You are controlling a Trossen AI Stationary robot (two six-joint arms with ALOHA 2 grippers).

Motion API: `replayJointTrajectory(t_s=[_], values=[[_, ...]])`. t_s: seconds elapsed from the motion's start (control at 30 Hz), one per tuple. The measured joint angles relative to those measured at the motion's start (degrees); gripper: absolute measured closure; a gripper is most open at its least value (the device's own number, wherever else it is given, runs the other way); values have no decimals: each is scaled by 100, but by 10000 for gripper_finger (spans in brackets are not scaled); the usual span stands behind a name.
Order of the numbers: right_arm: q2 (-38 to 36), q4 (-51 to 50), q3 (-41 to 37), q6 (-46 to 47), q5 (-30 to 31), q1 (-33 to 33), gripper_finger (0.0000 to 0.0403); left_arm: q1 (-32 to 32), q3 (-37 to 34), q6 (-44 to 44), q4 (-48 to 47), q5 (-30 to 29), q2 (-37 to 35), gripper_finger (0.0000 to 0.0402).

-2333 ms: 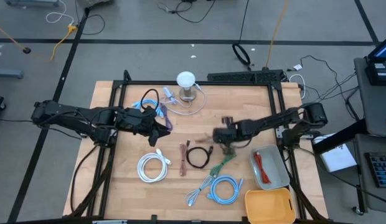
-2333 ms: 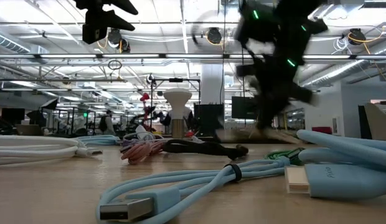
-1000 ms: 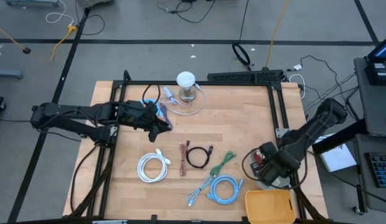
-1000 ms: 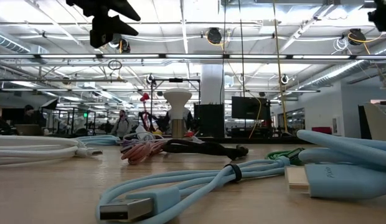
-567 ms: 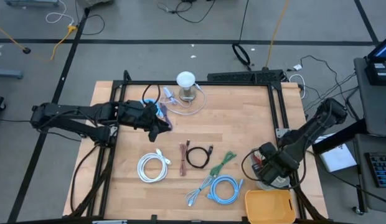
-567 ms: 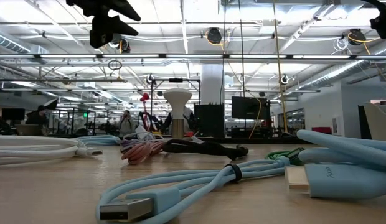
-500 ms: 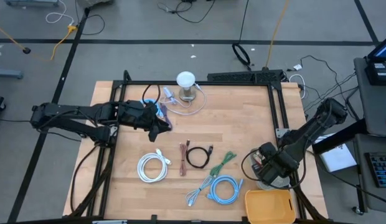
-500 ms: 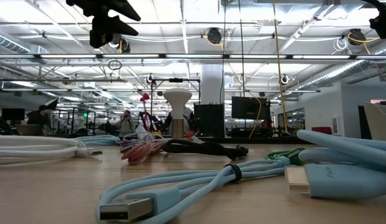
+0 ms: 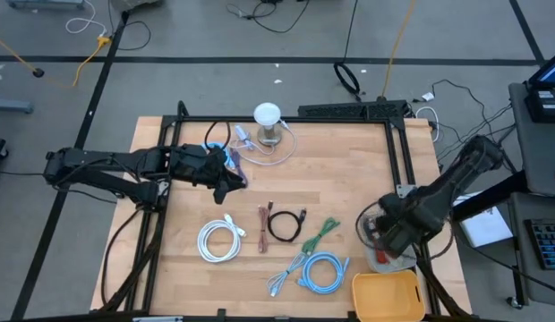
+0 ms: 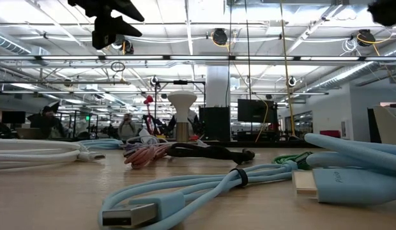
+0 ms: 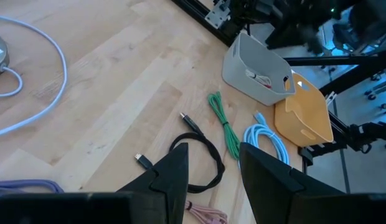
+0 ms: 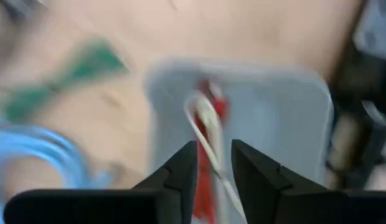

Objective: Pick & Place USB Port
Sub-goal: Put the black HDMI cable into the yellow bin

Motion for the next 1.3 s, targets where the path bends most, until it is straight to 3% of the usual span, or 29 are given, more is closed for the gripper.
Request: replayJointTrajectory(t_s=[0.13, 0.27, 0.4, 0.47, 0.53, 0.6, 0.67, 0.8, 0.93, 1.13, 1.3], values=[[-450, 74, 290, -222, 1597, -227, 317, 0, 0, -6, 61, 0, 0, 257], [-829, 888, 472, -1378, 3350, -553, 318, 0, 0, -89, 233, 1, 0, 257], [-1055, 3124, 371, -4266, 4855, -948, 318, 0, 0, -197, 390, 0, 0, 257], [-1060, 4558, 187, -6020, 4967, -1216, 318, -2, 0, -214, 461, -42, 0, 256], [-1004, 5933, -72, -7437, 4408, -1580, 318, -24, 0, -290, 454, -191, 0, 257], [-867, 6807, -320, -8088, 3183, -2045, 319, -83, 2, -358, 401, -364, 29, 257], [-555, 7068, -443, -7955, 1970, -2505, 319, -155, 2, -424, 240, -456, 97, 257], [231, 6729, -485, -7246, 213, -3132, 319, -219, 4, -768, -212, -285, 433, 257], [966, 6758, -482, -7172, -629, -3340, 319, -408, 4, -837, -299, -20, 753, 257], [1890, 6944, -481, -8046, -1590, -3296, 319, -675, 4, -911, -61, -251, 769, 257], [2319, 7432, -478, -8877, -1927, -3031, 319, -713, 4, -913, -66, -349, 718, 257]])
